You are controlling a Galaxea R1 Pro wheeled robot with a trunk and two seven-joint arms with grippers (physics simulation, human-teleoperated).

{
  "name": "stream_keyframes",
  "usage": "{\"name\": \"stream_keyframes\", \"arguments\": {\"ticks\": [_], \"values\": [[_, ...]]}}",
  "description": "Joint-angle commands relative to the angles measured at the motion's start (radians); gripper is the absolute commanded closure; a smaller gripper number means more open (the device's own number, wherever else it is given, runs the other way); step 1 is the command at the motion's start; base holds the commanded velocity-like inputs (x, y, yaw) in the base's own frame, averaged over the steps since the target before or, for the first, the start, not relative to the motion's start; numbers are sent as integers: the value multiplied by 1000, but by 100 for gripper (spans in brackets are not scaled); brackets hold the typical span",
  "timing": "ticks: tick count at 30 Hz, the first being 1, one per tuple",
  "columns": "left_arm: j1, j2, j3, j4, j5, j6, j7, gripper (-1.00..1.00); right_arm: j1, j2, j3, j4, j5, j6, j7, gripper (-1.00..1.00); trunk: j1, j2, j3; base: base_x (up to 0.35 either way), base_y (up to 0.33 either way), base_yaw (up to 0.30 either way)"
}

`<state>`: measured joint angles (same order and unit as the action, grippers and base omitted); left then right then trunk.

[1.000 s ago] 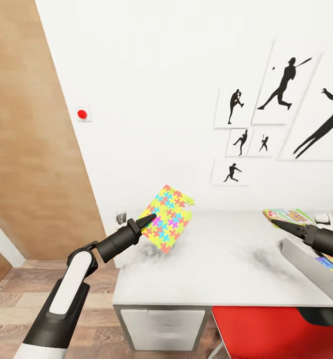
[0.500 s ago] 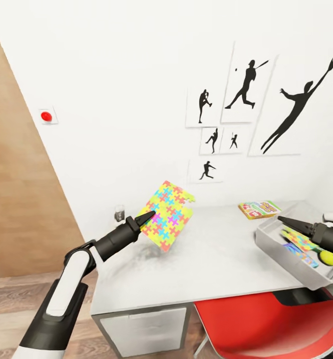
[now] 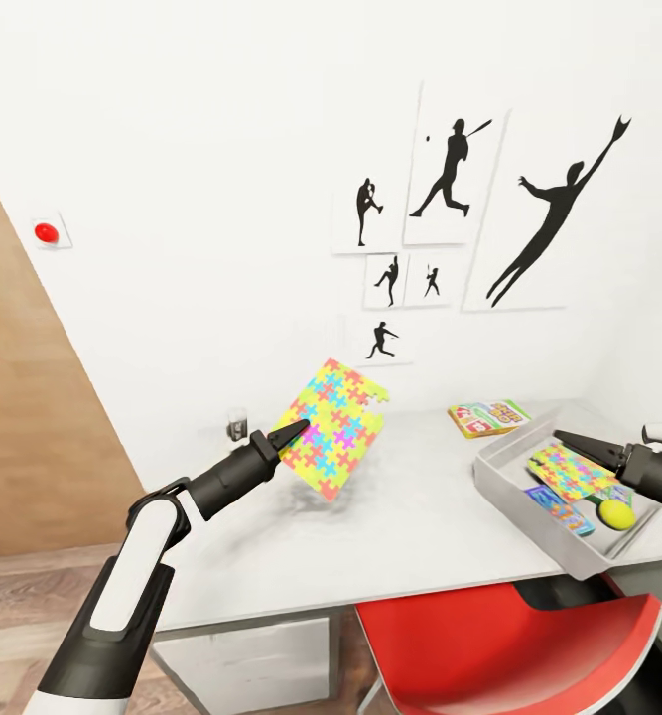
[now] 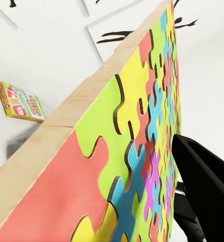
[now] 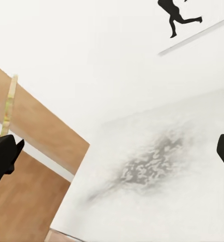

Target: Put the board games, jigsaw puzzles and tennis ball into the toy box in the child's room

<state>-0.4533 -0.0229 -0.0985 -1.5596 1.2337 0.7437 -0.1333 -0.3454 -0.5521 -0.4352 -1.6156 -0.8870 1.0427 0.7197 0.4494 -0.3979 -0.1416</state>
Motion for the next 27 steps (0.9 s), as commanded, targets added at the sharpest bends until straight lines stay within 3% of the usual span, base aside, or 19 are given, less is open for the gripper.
{"name": "stream_keyframes", "arguments": {"ticks": [1,13,27], "values": [[-1,0,1,0,-2,4,-2,100,-1,0,-1,0,5,4,7,-100,1,-2,-2,2,-91,-14],[-1,0,1,0,-2,2,-1,100,-1,0,1,0,5,4,7,-100,1,-2,-1,1,-57,-14],[-1,0,1,0,-7,2,0,100,0,1,9,0,5,4,6,-100,1,-2,0,15,-242,1]]}}
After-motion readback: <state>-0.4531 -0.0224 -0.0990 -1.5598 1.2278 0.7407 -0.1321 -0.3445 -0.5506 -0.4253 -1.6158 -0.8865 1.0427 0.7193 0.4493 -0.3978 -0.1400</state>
